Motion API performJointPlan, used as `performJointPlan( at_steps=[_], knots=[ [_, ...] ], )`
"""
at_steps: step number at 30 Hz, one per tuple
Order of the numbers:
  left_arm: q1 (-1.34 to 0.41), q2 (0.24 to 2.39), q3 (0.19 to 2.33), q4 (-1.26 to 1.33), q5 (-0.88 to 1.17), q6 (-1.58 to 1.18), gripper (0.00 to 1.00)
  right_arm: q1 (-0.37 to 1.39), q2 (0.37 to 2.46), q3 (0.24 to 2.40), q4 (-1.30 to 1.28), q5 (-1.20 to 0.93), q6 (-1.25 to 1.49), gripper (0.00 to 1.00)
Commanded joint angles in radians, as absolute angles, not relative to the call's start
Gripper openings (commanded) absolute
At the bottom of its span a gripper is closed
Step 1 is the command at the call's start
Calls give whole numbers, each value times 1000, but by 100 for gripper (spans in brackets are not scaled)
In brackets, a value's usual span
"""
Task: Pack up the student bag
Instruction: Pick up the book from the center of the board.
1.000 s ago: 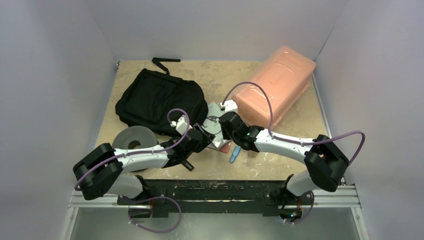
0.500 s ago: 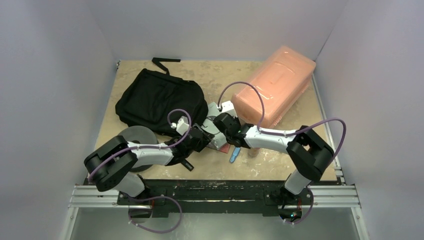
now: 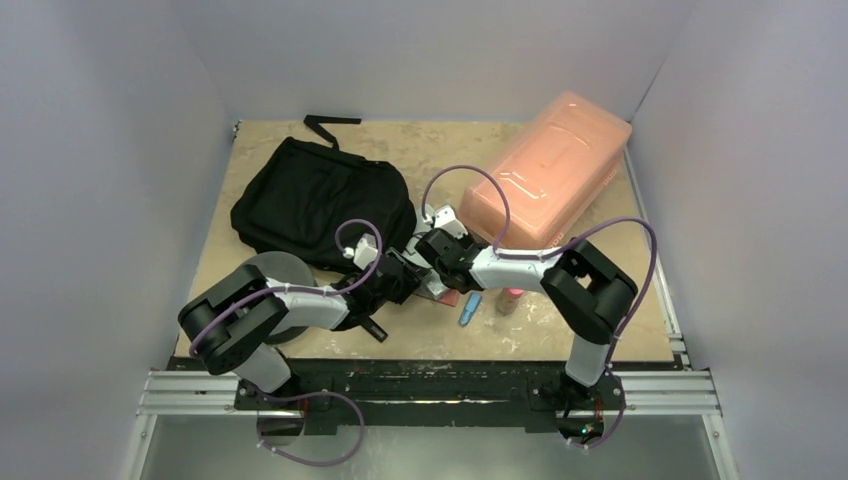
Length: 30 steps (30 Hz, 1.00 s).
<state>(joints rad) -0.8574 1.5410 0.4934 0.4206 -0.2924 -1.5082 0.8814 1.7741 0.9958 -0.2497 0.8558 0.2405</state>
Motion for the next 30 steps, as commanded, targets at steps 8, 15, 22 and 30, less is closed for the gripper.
performJointPlan(
  at_steps=[8,15,22,30],
  knots=[
    [-843,1568,483,437,-284,-1538,50,880,1807,1020,-238,798,213,0],
    [-827,1641,455,752,-256,-1508,45,881,1807,1015,-205,713,173,0],
    [-830,1670,400,1052,-279,-1503,35,881,1791,1001,-163,629,138,0],
    [-835,1642,374,1075,-266,-1613,0,896,1718,1005,-179,565,138,0]
  ],
)
